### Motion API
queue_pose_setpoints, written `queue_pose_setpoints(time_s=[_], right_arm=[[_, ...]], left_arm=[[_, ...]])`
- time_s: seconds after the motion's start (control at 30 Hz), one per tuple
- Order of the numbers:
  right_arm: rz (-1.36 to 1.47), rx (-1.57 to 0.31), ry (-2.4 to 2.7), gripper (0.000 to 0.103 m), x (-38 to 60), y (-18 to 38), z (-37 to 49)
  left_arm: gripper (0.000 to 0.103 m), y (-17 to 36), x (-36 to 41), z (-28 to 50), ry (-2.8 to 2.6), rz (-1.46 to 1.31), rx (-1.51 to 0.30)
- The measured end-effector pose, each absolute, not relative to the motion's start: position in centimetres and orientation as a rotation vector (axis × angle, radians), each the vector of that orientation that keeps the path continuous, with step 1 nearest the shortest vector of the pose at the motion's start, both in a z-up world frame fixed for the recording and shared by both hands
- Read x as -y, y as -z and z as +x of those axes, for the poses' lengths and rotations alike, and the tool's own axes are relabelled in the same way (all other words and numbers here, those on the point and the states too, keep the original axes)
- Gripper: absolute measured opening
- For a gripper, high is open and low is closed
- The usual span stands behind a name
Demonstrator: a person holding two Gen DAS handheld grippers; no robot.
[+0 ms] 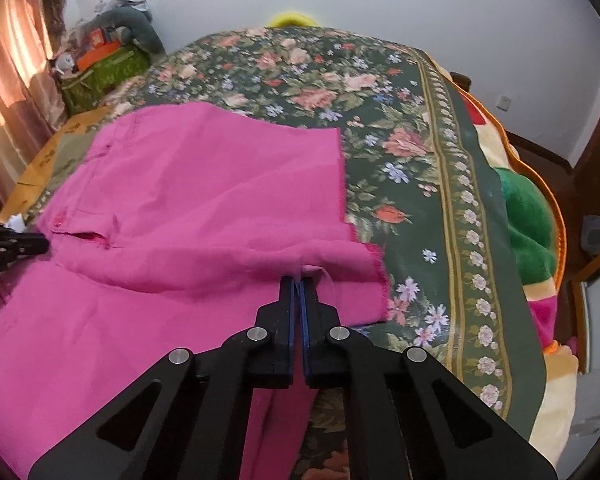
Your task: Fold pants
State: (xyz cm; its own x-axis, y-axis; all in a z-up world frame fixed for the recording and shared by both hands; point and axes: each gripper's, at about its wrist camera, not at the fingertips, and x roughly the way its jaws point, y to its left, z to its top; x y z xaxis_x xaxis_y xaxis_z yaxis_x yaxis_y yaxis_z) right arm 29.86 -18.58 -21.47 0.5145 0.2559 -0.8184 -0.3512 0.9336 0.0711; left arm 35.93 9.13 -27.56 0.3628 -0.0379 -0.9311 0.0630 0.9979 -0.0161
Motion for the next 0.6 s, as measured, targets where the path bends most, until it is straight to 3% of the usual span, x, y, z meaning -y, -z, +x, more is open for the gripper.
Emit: queue_pose_setpoints(time_s=[0.17, 0.43, 0.6], right_arm=[[-0.044, -1.038, -0.369, 0.001, 19.8, 22.5, 31.0], [-0.092, -0.988, -0.387, 0.002, 20.1, 20.1, 29.4], [-0.095, -0.97, -0.37, 0.005, 21.0, 18.6, 29.0]], left_arm=[[0.008, 27.5, -9.2, 36.0, 0.049, 0.045, -1.192], [0.009, 25.8, -8.8, 35.5, 0.095, 0.089, -1.167], [0.016, 24.4, -9.6, 36.2, 0.089, 0.059, -1.137]])
